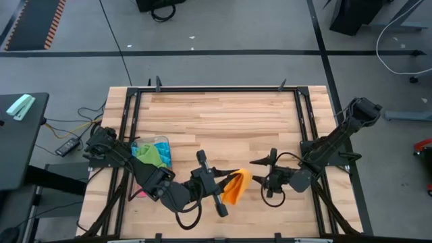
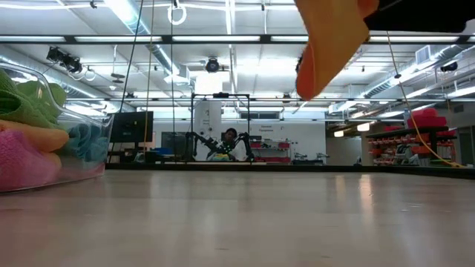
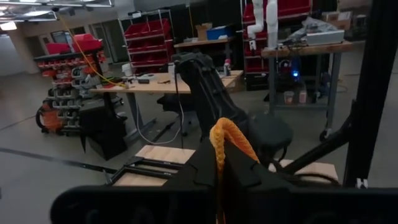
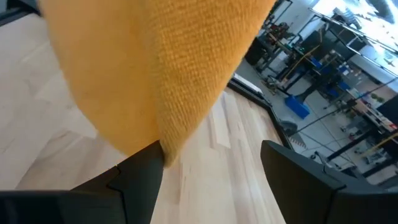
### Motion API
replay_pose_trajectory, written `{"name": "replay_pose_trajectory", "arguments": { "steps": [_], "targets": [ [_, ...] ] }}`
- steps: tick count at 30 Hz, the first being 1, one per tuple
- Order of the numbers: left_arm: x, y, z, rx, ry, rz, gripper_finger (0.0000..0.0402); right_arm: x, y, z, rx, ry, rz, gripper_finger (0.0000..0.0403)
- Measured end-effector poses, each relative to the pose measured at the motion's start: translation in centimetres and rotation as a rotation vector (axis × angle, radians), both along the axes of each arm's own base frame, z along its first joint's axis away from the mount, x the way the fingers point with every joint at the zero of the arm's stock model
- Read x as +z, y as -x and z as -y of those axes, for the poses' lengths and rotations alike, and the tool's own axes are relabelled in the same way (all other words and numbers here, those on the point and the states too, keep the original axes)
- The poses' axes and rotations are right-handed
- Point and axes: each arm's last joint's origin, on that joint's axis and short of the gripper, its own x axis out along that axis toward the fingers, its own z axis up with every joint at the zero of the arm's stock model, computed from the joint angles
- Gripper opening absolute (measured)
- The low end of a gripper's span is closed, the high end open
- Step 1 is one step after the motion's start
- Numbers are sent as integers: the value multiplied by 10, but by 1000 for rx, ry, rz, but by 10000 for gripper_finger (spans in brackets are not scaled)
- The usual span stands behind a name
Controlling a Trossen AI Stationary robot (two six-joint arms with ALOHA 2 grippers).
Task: Fold microfiber towels
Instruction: Fold the yellow microfiber cloth
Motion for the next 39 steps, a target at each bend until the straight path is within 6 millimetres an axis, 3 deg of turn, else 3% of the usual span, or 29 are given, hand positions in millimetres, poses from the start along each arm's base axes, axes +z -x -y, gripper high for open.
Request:
{"name": "replay_pose_trajectory", "arguments": {
  "steps": [6,11,15,20,27,35,39],
  "targets": [
    [0,-4,-7,20,-7,0,35,8,-6,2,-7,0,62,274],
    [-7,-8,-15,44,-25,-59,17,14,0,-8,49,21,95,274],
    [-22,-13,-27,80,-11,-155,9,14,7,-15,78,11,98,274],
    [-46,-32,-46,159,3,-230,28,8,11,-18,92,0,60,274],
    [-69,-56,-67,170,61,-268,9,-1,12,-20,261,-89,-54,274],
    [-68,-67,-89,155,177,-223,33,-13,10,-21,243,-133,-117,274],
    [-65,-69,-91,152,179,-192,18,-25,4,-21,205,-116,-143,274]
  ]
}}
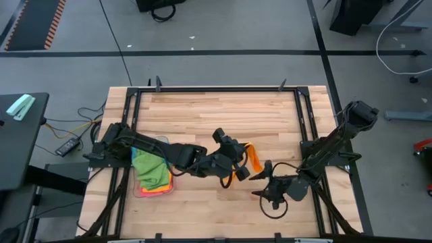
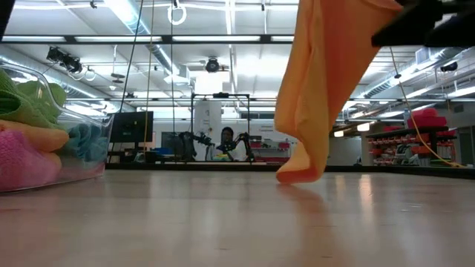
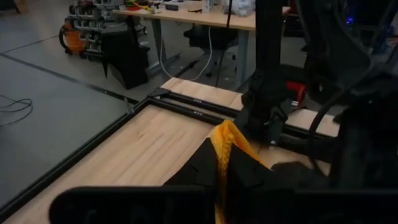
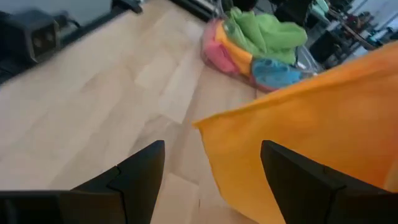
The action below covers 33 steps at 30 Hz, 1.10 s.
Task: Fold microfiber towels
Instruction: Fold the yellow microfiber cloth
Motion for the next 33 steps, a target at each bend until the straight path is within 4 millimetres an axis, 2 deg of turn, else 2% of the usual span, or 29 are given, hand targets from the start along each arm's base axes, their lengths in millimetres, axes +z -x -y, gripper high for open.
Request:
{"name": "replay_pose_trajectory", "arguments": {
  "steps": [6,10,13,19,24,28,33],
  "targets": [
    [4,-2,-2,-1,-1,36,15,-10,-16,8,-207,72,78,268],
    [5,-2,-2,-1,0,41,35,-4,-20,10,-281,88,149,255],
    [4,-2,-1,-3,0,41,31,3,-19,13,-369,105,197,247],
    [4,-1,4,-20,-19,29,9,8,-9,11,-545,178,267,234],
    [4,0,5,-19,-11,33,26,10,5,3,-662,262,318,228],
    [3,0,4,-14,-5,25,33,12,17,-7,-627,262,331,227],
    [2,1,6,-32,-3,12,11,23,23,-7,-613,228,344,227]
  ]
}}
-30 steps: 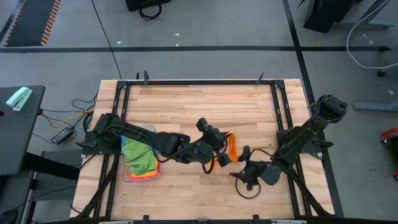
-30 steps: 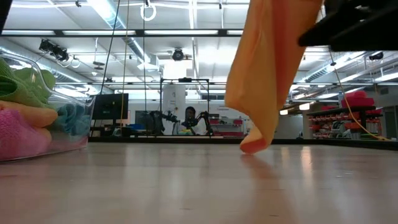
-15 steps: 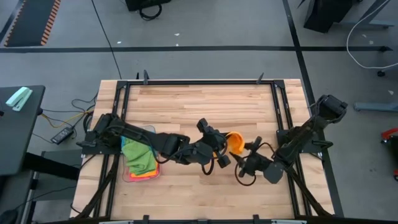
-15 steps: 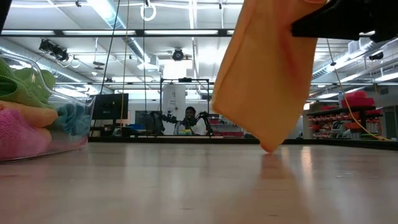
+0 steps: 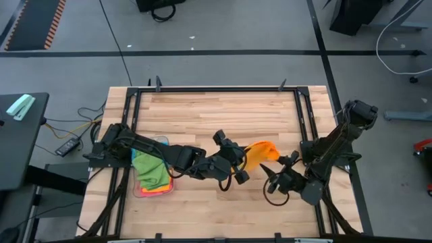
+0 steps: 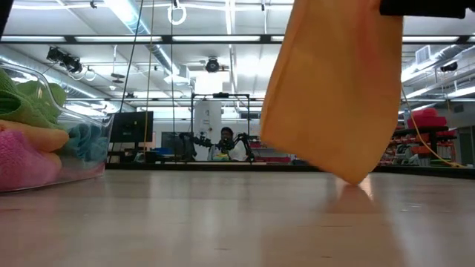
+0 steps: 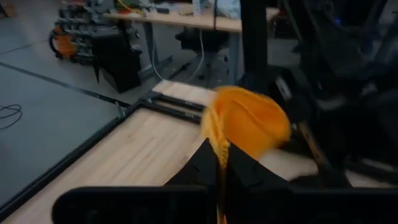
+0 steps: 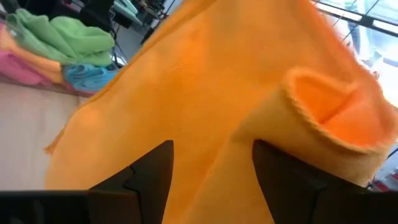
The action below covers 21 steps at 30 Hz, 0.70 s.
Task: Fold microfiber towels
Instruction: Fold the yellow microfiber cloth
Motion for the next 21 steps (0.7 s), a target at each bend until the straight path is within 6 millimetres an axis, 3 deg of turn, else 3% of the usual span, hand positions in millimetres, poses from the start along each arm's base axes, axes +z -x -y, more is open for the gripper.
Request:
{"name": "replay_pose_trajectory", "arguments": {
  "steps": [8,12,17,21],
  "targets": [
    [-18,13,14,-106,-23,-217,31,8,5,2,14,42,-32,227],
    [-33,14,18,-89,30,-275,28,7,-4,6,75,36,-65,227],
    [-64,3,23,-68,82,-339,9,-6,-19,19,230,-81,-148,227],
    [-83,-2,31,-100,81,-395,20,-16,-24,27,308,-148,-255,227]
  ]
}}
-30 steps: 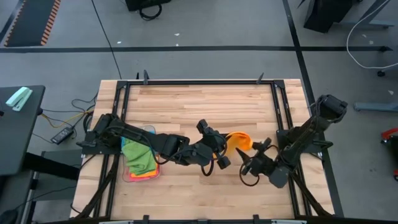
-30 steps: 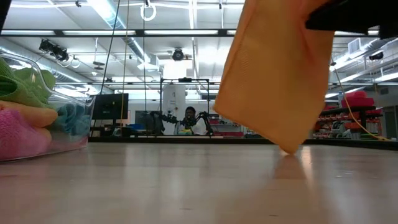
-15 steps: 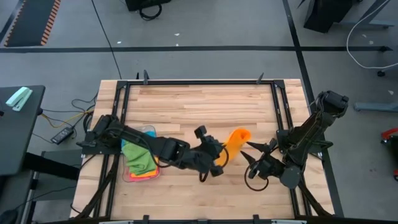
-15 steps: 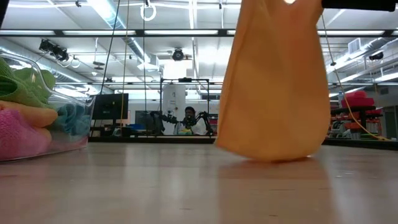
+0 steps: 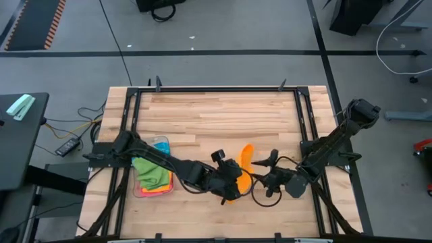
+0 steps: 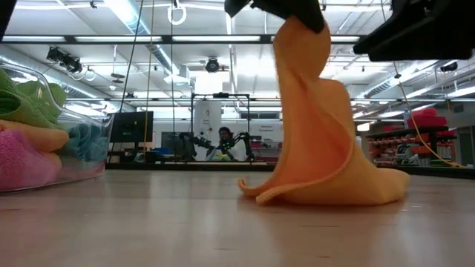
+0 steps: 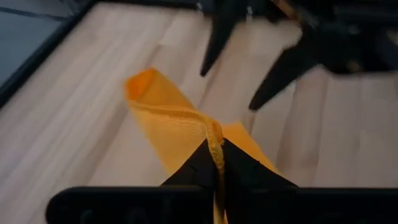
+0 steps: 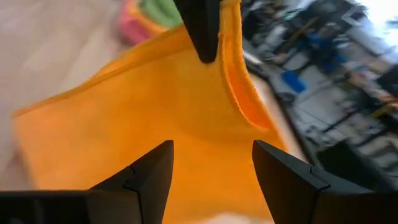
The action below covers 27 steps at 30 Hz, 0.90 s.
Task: Fold microfiber towels
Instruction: Fold the yellow microfiber cloth
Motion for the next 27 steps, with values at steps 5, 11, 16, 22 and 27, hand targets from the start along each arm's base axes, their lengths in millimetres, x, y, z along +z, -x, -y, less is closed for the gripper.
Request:
{"name": "replay_pose_trajectory", "arguments": {
  "steps": [5,11,16,22,27],
  "targets": [
    [-15,0,11,-61,-42,-65,31,-4,0,-1,95,-11,-69,227],
    [-12,5,26,-180,-136,-89,9,5,-5,-4,144,37,-86,228],
    [-12,12,41,-288,-196,-119,23,24,-17,-6,183,29,-140,228],
    [-11,15,48,-296,-192,-109,8,25,-25,5,202,32,-221,228],
    [-12,13,43,-238,-135,-86,25,23,-30,11,213,-77,-256,228]
  ]
}}
